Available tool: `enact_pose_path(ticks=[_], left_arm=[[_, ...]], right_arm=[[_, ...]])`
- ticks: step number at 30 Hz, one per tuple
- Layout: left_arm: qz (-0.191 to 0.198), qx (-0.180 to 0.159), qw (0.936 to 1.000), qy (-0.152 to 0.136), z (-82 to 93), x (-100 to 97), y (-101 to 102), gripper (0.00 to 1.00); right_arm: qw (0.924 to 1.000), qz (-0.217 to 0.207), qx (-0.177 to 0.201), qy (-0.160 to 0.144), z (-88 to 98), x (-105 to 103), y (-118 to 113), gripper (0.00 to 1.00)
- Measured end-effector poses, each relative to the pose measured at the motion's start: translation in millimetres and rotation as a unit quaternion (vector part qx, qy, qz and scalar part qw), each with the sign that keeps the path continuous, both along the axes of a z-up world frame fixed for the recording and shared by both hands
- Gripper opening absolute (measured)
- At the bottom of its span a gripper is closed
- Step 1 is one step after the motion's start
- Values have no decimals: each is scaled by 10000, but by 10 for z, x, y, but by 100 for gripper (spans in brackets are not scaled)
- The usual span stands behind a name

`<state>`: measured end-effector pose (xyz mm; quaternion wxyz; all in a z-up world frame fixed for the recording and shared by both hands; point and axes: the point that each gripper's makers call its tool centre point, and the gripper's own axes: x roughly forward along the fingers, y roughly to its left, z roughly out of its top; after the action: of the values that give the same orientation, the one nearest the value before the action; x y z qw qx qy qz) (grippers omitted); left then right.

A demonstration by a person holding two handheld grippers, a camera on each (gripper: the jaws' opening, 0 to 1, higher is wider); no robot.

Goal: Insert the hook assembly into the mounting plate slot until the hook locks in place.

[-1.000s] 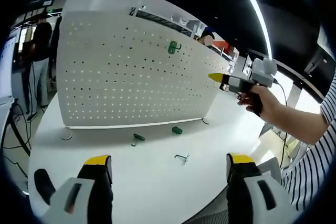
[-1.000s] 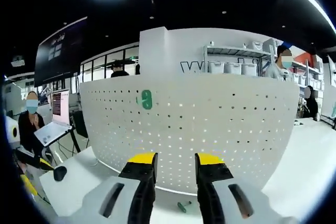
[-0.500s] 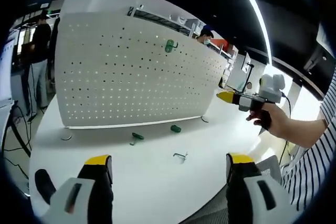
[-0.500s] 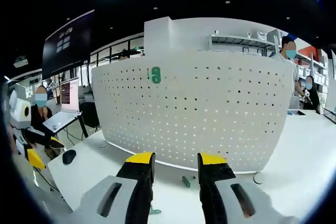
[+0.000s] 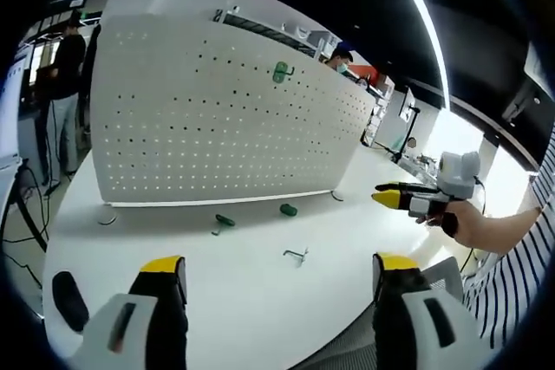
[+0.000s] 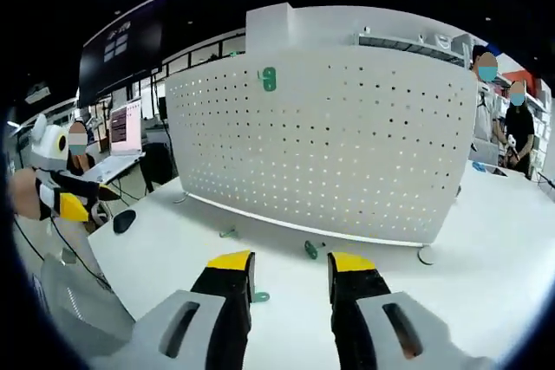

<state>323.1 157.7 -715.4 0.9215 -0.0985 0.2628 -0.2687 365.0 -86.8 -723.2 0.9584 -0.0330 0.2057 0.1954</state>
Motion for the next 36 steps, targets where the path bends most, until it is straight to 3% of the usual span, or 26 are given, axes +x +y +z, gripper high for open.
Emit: enact_pose_path(ticks=[11, 16, 29, 36], left_arm=[[-61, 19, 9999, 145, -116, -75, -21, 90], [-100, 8, 9998, 177, -135, -92, -59, 90], [-86, 17, 9995, 287, -205, -137, -46, 90], [-41, -8, 9994, 346, -243, -126, -38, 90]], right_arm=[[9982, 173, -106, 571, -374, -467, -34, 33], [9973, 236, -129, 677, -420, -557, -14, 32], [9956, 394, -61, 848, -501, -618, 143, 32], [9924, 1011, -164, 683, -421, -406, 573, 31]])
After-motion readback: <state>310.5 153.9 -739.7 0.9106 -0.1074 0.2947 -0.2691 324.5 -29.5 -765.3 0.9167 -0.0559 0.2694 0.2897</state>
